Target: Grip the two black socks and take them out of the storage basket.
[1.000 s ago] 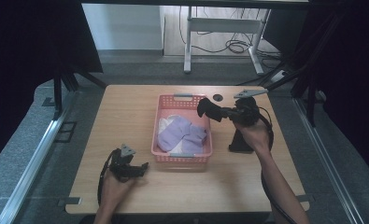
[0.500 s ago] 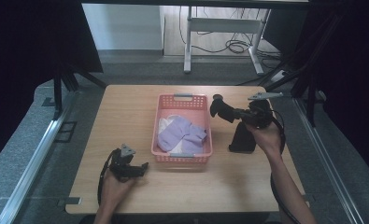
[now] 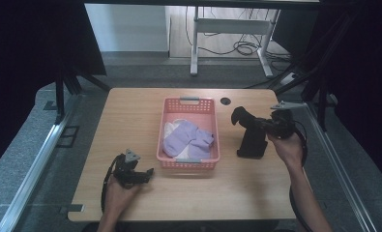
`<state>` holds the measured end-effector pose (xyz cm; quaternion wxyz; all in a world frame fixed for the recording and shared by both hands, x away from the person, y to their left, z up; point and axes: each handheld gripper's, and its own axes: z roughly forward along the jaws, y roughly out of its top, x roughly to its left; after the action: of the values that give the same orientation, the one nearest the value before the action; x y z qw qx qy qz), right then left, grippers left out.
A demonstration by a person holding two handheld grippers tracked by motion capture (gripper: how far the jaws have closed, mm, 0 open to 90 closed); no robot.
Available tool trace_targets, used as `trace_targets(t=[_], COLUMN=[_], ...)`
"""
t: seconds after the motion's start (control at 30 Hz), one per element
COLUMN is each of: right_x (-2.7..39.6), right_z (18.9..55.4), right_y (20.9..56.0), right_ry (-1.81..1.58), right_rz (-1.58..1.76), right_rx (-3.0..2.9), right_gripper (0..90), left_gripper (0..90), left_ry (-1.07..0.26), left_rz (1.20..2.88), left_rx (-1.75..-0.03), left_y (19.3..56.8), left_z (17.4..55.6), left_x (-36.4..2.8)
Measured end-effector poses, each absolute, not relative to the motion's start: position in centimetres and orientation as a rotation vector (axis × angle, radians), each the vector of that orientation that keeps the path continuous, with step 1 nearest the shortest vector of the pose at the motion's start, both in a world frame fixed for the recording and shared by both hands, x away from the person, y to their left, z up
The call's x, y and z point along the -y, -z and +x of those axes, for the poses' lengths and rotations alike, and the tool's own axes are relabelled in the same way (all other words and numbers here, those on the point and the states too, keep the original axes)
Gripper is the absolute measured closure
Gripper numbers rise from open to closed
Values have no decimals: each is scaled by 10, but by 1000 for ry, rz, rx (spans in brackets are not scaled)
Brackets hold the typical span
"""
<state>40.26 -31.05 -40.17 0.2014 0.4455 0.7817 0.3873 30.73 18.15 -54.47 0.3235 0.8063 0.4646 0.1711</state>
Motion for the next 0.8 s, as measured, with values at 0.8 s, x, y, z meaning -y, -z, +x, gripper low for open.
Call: trace_targets(t=[0.8], right_x=[317], right_z=[398], right_y=[471], right_ry=[-938], right_rz=[1314], right_rx=[-2278], right_gripper=[812], left_gripper=[122], left_ry=[-450], left_rz=[2101], left_rx=[-1225], left_y=[545], left_z=[307], left_x=[-181])
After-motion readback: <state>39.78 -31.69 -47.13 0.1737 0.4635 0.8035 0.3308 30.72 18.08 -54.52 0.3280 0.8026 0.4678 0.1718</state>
